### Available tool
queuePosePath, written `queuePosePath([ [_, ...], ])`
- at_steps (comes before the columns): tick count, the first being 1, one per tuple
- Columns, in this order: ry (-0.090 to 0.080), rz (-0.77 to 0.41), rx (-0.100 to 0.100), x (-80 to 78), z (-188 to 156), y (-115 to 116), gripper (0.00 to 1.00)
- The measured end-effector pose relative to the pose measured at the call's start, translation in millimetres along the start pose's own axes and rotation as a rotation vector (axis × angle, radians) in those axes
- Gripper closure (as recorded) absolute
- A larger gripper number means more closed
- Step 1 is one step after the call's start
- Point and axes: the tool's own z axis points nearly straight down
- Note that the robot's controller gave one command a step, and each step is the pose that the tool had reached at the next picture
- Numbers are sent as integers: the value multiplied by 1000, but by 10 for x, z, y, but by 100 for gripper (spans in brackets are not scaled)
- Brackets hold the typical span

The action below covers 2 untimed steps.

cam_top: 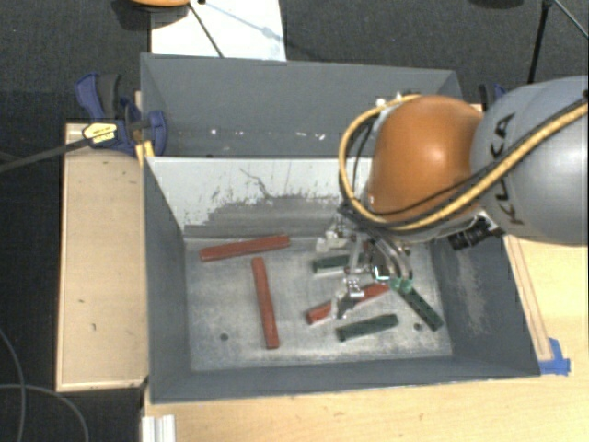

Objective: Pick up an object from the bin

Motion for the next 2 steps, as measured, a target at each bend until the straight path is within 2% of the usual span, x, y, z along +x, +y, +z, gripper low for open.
queuePosePath([
  [1,-3,1,0,-5,-20,-2,0],
  [2,-9,-35,0,-104,-47,124,0],
])
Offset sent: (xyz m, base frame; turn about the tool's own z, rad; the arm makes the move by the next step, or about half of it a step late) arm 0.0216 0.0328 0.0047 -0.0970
